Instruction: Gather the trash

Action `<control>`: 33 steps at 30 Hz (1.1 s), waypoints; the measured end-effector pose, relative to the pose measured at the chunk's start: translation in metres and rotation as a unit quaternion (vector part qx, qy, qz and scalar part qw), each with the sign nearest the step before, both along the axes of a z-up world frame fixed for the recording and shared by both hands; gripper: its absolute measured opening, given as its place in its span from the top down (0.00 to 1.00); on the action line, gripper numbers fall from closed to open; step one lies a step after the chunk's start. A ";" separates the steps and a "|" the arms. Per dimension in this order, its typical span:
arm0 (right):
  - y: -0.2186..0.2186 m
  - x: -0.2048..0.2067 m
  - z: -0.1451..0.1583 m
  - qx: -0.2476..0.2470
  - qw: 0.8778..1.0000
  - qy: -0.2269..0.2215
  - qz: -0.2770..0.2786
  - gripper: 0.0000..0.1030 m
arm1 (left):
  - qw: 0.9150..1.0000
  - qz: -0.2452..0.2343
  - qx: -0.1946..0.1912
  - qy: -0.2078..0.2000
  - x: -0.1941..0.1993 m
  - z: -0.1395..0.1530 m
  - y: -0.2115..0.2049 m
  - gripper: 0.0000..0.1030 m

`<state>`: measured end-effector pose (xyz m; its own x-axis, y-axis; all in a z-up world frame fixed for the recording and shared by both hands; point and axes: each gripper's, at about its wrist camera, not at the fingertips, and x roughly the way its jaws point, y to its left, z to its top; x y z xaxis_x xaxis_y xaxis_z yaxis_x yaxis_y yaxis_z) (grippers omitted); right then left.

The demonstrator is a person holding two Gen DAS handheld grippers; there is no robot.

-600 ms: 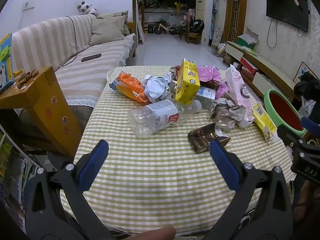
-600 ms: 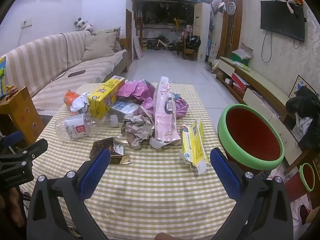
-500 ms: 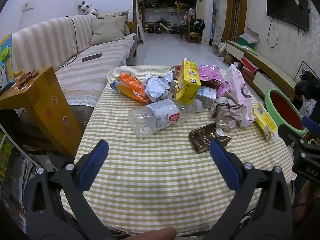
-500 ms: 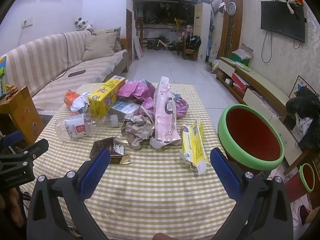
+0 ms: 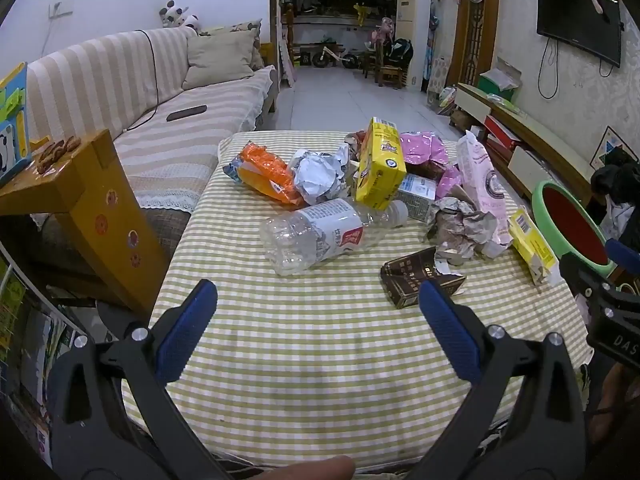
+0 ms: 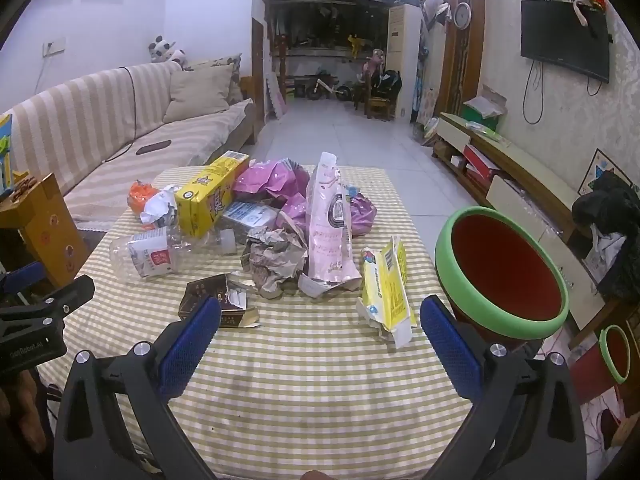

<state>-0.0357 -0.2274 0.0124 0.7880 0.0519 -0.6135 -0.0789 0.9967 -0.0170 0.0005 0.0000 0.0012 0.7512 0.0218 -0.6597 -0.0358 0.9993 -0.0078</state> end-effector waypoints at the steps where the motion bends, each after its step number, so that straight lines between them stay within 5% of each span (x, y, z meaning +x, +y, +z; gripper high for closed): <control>1: 0.001 0.000 0.000 -0.001 1.000 0.000 0.000 0.07 | 1.000 0.000 0.000 0.000 0.000 0.000 0.000 0.04; 33: -0.002 0.001 -0.004 -0.004 1.000 0.004 0.003 0.07 | 1.000 0.002 -0.003 0.000 -0.001 0.000 0.002 0.04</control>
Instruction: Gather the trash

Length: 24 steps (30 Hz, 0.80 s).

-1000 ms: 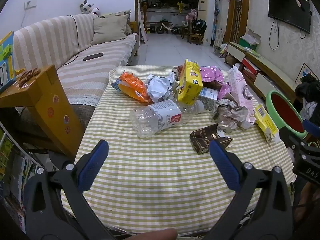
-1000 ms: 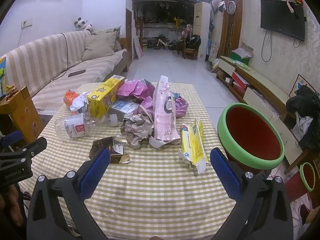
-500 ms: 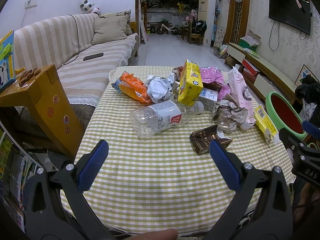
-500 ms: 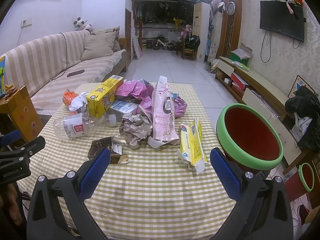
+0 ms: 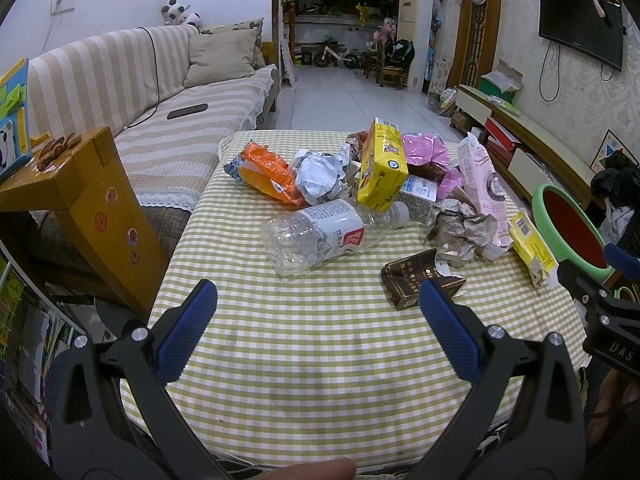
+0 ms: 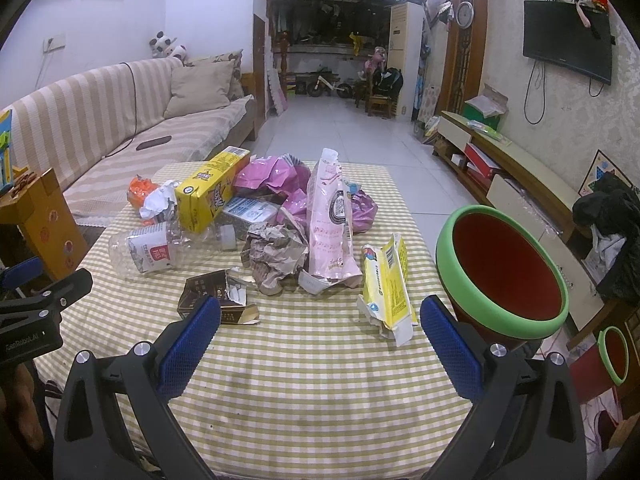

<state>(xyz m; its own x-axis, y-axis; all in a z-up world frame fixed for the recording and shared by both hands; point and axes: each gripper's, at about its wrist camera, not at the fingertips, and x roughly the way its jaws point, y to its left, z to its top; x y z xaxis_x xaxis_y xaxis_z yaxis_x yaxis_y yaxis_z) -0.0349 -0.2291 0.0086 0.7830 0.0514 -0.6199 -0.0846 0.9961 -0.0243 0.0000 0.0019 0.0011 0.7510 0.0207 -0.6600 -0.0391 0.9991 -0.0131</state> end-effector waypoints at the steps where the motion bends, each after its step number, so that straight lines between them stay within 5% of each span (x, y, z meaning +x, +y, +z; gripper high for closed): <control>1: 0.000 0.000 0.000 0.000 1.000 0.000 0.000 0.07 | 1.000 0.000 0.000 0.000 0.000 0.000 0.000 0.04; 24: 0.001 0.001 -0.003 -0.001 1.000 0.005 -0.001 0.07 | 1.000 0.000 -0.002 0.000 0.001 -0.001 0.001 0.04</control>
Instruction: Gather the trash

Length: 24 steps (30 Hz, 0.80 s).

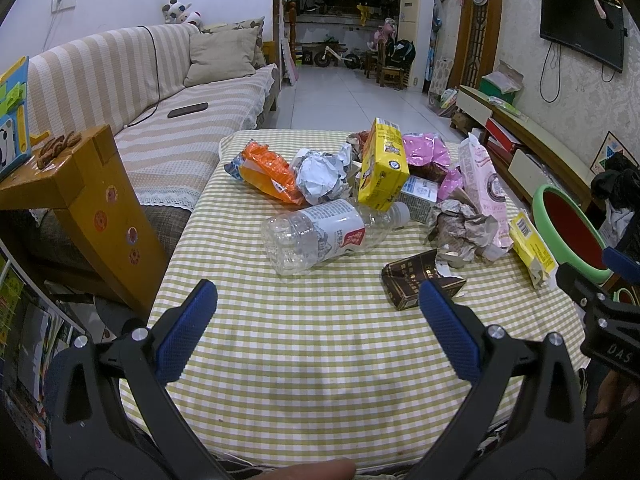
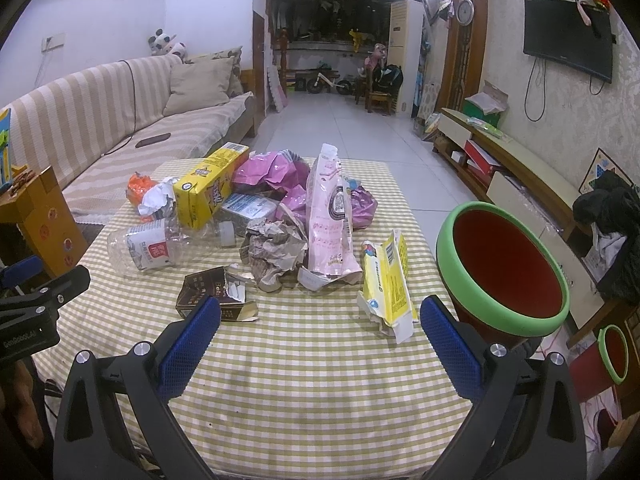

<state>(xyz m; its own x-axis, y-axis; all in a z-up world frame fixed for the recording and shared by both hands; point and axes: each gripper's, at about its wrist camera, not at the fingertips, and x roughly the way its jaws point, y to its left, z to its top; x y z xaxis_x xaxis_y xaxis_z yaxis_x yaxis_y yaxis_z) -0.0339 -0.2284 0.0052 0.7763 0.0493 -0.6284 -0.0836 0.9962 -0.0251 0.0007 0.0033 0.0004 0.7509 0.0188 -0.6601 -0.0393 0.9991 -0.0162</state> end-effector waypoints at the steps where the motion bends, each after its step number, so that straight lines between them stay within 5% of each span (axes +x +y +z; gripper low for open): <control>1: 0.000 0.000 0.000 0.000 1.000 0.000 0.000 0.07 | 1.000 0.000 0.000 0.000 0.000 0.000 0.000 0.04; 18: -0.002 0.007 0.005 -0.016 1.000 -0.003 0.002 0.07 | 1.000 0.008 -0.017 0.024 0.009 -0.006 0.004 0.04; 24: -0.007 0.026 0.005 -0.032 0.999 0.023 0.004 0.07 | 0.998 -0.039 -0.002 0.054 0.020 -0.011 -0.003 0.04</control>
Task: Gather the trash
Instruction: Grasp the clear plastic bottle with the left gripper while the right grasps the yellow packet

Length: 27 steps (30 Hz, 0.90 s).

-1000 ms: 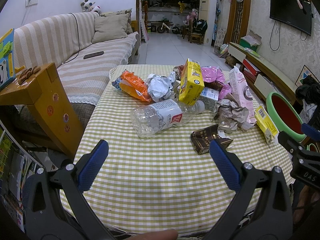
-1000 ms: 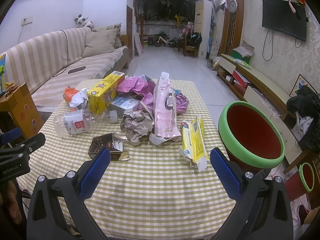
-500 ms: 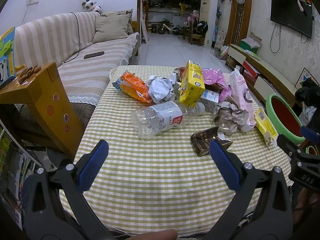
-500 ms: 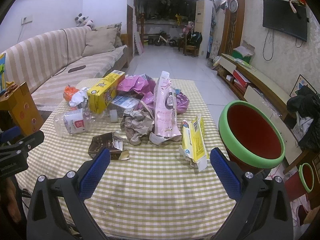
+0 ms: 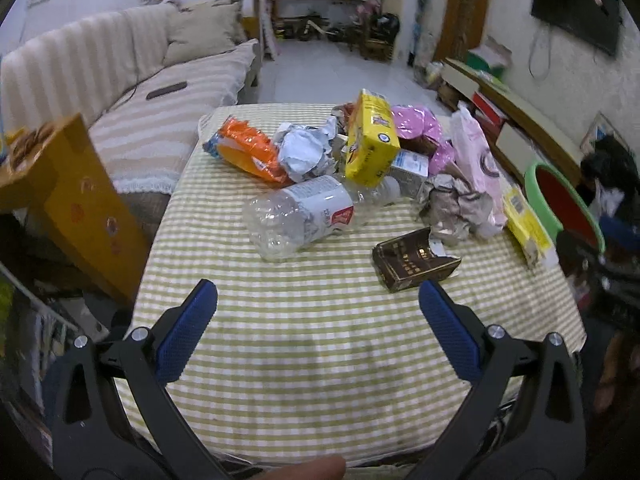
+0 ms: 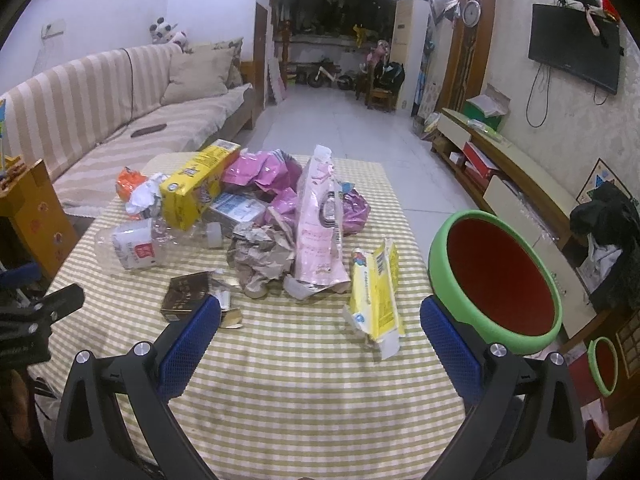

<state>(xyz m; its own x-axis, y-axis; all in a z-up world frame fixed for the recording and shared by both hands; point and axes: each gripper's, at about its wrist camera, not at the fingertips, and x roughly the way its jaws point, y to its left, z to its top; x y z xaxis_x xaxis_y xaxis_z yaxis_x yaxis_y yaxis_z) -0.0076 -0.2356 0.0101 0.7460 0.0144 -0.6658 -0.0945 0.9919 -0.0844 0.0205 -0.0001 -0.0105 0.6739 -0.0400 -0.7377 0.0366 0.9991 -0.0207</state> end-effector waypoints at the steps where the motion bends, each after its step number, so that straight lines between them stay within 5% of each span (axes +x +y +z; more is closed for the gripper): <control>1: -0.002 0.005 -0.001 -0.003 1.000 0.010 0.001 0.07 | 1.000 -0.005 0.004 0.003 0.002 0.000 0.000 0.04; 7: -0.014 0.030 -0.008 0.000 0.999 0.043 -0.009 0.07 | 0.999 -0.019 -0.011 0.024 0.028 0.000 0.008 0.04; 21: -0.053 0.099 -0.043 0.035 0.989 0.137 -0.032 0.08 | 0.992 -0.085 0.035 0.081 0.104 -0.017 0.016 0.04; 27: -0.057 0.123 -0.059 0.029 0.984 0.177 -0.019 0.21 | 0.986 -0.116 0.055 0.106 0.124 -0.028 0.009 0.04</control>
<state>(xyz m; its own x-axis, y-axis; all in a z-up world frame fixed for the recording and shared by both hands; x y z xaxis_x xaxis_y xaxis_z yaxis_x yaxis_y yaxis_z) 0.1154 -0.2928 -0.0493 0.4676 0.0370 -0.8832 -0.0702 0.9975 0.0046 0.1449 0.0086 -0.0384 0.4859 -0.0879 -0.8696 0.2716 0.9609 0.0546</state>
